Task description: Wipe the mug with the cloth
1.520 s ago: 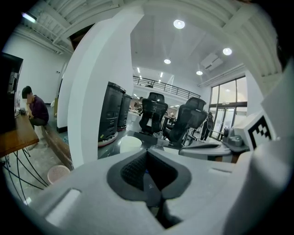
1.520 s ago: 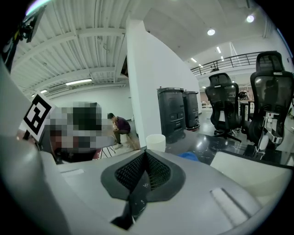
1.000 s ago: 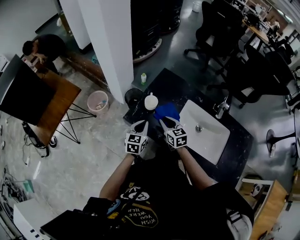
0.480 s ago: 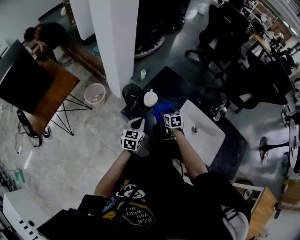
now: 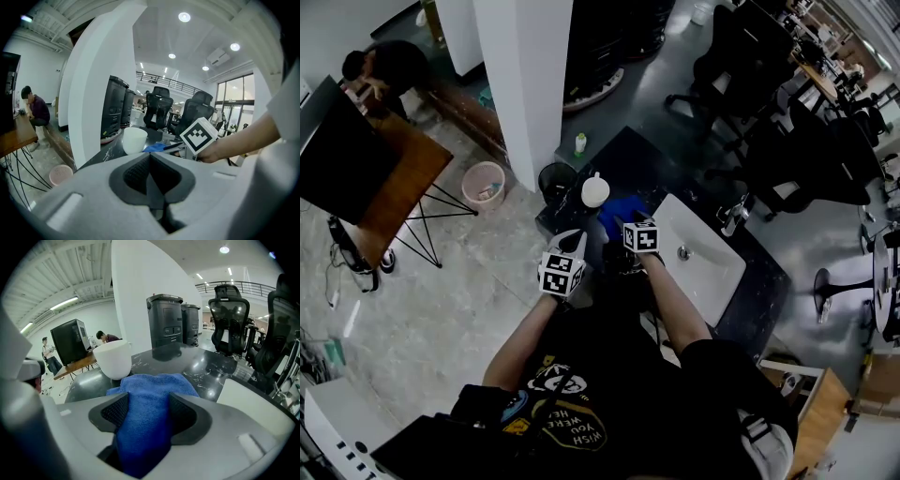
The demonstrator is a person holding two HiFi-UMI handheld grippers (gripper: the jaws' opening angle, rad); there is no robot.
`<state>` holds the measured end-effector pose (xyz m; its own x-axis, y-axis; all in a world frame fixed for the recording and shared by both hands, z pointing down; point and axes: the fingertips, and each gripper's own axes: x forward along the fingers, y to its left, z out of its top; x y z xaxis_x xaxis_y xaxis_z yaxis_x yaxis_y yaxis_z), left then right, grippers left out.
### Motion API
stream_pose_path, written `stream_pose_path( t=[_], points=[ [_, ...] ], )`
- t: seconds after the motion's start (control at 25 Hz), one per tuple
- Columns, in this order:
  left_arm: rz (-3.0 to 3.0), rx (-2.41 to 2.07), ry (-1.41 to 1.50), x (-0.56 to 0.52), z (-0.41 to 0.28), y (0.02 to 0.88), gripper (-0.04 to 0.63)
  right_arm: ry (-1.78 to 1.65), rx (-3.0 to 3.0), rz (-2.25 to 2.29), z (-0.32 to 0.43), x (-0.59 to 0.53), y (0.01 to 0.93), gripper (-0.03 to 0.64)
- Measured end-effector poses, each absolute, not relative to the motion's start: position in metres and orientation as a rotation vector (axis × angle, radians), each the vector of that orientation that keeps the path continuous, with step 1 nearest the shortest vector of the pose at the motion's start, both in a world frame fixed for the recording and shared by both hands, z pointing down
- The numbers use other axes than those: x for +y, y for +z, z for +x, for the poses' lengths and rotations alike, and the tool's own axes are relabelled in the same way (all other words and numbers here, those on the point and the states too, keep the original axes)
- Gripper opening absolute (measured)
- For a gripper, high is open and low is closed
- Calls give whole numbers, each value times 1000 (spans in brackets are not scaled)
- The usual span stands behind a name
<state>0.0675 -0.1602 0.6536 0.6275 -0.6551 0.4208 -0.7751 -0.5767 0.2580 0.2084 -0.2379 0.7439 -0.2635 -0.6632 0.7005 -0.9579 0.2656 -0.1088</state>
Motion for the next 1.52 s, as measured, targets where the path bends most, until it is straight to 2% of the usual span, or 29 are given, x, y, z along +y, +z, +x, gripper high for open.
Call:
stream_pose_path(
  t=[0.28,0.4,0.48,0.56,0.72,1.04,1.4,1.52],
  points=[
    [2434,-1129,402,-163,68,658,3,713,-2019,1428,208,-236,744,244],
    [2425,-1133,390,-165,66,658,3,725,-2007,1401,209,-231,745,193],
    [2416,-1132,387,-166,66,659,3,771,-1999,1368,208,-227,747,132],
    [2413,-1134,385,-166,65,660,3,867,-2003,1333,207,-223,748,107],
    [2394,-1145,373,-167,60,661,3,982,-2054,1353,209,-228,730,100],
    [2380,-1156,364,-169,58,662,3,756,-2165,1489,204,-295,667,98],
    [2351,-1186,329,-173,45,660,3,593,-2207,1165,147,-204,700,98],
    [2343,-1196,329,-178,43,662,3,572,-2232,1227,154,-211,686,98]
  ],
)
